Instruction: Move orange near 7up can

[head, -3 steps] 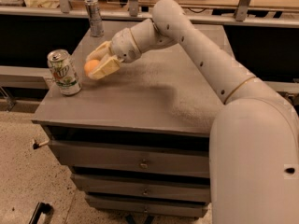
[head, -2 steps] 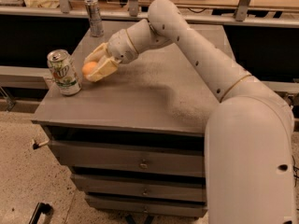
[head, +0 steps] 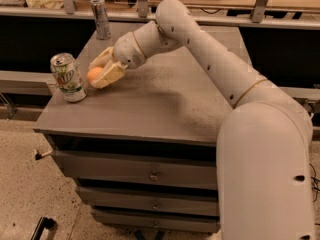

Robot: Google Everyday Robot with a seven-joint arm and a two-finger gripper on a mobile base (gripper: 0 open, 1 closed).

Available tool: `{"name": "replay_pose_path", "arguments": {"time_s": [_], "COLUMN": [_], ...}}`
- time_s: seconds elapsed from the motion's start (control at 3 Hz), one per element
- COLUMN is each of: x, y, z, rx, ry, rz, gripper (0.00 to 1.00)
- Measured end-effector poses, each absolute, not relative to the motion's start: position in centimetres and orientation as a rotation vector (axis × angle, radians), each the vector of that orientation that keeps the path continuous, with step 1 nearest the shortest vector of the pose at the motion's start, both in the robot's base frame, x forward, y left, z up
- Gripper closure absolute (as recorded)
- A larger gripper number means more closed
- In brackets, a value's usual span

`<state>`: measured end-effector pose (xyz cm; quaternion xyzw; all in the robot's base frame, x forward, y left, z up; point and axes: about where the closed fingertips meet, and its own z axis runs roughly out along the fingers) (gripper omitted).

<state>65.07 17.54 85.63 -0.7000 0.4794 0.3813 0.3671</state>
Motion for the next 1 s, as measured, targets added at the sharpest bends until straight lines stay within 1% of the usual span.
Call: {"name": "replay_pose_path", "arguments": {"time_s": [0.67,1.0], "x": [64.86,64.79], "y": [18.08,18.26], "z": [85.4,85.32], "rx": [-1.804,-1.806], "ry": [1.227,1.226], "rz": [0.989,0.992], "gripper": [0.05,0.0]}}
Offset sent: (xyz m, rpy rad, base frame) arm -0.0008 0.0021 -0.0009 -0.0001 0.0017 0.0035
